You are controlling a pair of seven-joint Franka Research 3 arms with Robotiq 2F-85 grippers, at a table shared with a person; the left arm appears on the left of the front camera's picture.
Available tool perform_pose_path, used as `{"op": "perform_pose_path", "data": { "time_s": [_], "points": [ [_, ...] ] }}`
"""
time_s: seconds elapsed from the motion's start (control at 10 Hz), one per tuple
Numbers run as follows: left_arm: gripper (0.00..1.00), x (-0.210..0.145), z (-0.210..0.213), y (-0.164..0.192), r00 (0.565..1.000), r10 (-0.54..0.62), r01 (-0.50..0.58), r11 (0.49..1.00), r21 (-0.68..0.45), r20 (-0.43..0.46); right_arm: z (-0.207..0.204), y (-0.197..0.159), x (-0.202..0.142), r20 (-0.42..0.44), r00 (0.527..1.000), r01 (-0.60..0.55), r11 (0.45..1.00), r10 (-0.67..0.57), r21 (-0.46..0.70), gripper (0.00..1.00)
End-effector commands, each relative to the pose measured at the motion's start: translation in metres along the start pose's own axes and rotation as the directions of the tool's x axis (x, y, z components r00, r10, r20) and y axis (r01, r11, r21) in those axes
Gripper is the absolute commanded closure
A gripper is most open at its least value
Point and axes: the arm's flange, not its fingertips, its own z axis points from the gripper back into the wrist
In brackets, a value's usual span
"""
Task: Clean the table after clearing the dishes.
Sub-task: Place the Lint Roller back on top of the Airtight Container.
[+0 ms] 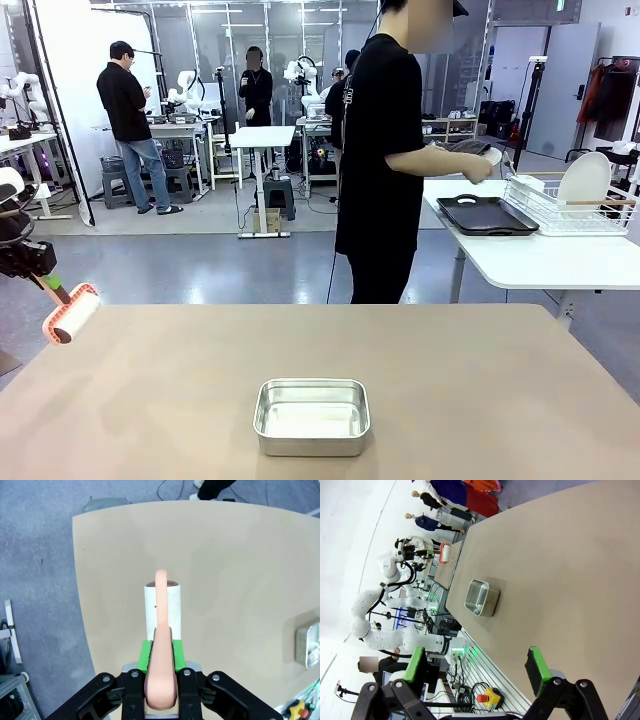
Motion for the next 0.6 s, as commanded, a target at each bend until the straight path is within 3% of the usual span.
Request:
{"op": "perform_pose_path", "data": {
  "time_s": [0.0, 0.1, 0.3, 0.4, 0.5],
  "points": [
    [0.79, 0.001, 0.003, 0.002, 1.000, -0.005, 0.005, 1.000, 0.000, 0.009, -0.001, 0.004, -0.001, 0.007, 1.000, 0.002, 1.000, -0.002, -0.008, 0.00],
    [0.79, 0.000, 0.000, 0.000, 1.000, 0.000, 0.000, 1.000, 0.000, 0.000, -0.001, 0.004, -0.001, 0.007, 1.000, 0.002, 1.000, -0.002, -0.008, 0.00],
    [0.79, 0.027, 0.028, -0.067, 0.950, -0.309, 0.308, 0.951, 0.022, 0.038, -0.001, 0.004, -0.001, 0.007, 1.000, 0.002, 1.000, -0.002, -0.008, 0.00],
    [0.79, 0.037, 0.040, -0.109, 0.891, -0.451, 0.451, 0.892, 0.024, 0.054, -0.001, 0.004, -0.001, 0.007, 1.000, 0.002, 1.000, -0.002, -0.008, 0.00],
    [0.79, 0.044, 0.049, -0.157, 0.794, -0.605, 0.606, 0.796, 0.010, 0.060, -0.001, 0.004, -0.001, 0.007, 1.000, 0.002, 1.000, -0.002, -0.008, 0.00]
  ]
}}
